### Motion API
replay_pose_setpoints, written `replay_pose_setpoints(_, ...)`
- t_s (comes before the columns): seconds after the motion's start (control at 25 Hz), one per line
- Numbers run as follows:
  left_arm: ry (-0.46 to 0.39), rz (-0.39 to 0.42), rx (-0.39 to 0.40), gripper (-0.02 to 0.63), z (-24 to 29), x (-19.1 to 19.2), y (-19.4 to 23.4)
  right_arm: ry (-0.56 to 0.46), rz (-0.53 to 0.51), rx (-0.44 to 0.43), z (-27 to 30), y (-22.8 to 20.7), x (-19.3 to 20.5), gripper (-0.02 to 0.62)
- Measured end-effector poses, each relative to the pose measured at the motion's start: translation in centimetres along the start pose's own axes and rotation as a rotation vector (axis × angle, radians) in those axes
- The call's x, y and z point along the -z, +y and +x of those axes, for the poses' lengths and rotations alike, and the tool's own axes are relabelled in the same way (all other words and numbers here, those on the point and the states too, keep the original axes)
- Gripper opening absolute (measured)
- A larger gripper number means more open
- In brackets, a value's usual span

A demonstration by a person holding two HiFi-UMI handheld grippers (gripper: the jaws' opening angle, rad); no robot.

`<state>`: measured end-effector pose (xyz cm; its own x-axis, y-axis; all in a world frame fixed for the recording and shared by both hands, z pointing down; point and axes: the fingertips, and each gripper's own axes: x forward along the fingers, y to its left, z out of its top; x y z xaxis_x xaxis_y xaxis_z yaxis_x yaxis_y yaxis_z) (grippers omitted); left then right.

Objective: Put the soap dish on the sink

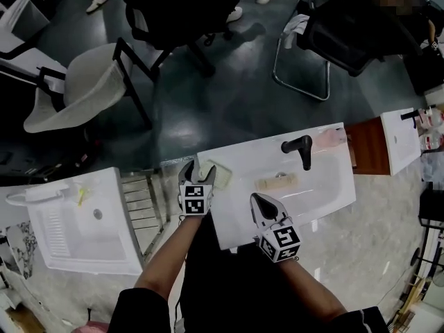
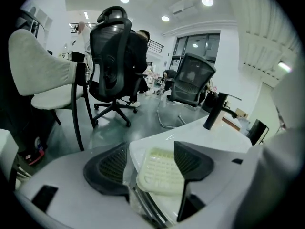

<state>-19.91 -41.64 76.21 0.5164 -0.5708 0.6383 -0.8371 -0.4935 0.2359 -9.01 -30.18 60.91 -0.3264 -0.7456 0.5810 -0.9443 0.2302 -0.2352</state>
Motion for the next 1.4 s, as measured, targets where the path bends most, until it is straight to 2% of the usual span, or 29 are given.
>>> replay_pose_setpoints(0.28,-0.080,-0.059,-0.101,0.287,-5.8,-1.6,-1.4,-0.058,-0.024,-0.042,-2.5,-3.8,-1.1,-0.002)
replay_pose_setpoints(0.56,-0.188,-0.082,-0.171,0.287,-12.3,-3.1,-5.7,-0.094,-0.061,-0.078,-6.3,-8.0,-1.0,-0.002)
replay_pose_setpoints(0.92,-0.438,-0.098,-0.235,0.287,-21.0,-6.6,-12.7,-0.186,-0.116,-0.111,-11.1,-11.8,-3.4,-0.002)
replay_pose_setpoints(1.12,-0.560,-0.112,-0.239,0.279,-25.5,-8.0,-15.9,-0.217,-0.130,-0.110,-13.5,-12.8,-4.1,-0.002)
replay_pose_setpoints(1.24,-0.590,-0.155,-0.213,0.241,-27.0,-8.1,-17.2,-0.240,-0.144,-0.104,-14.8,-13.5,-4.8,-0.002)
replay_pose_setpoints(1.4,-0.582,-0.173,-0.165,0.110,-27.5,-7.3,-18.5,-0.268,-0.145,-0.086,-16.2,-14.6,-5.6,-0.002)
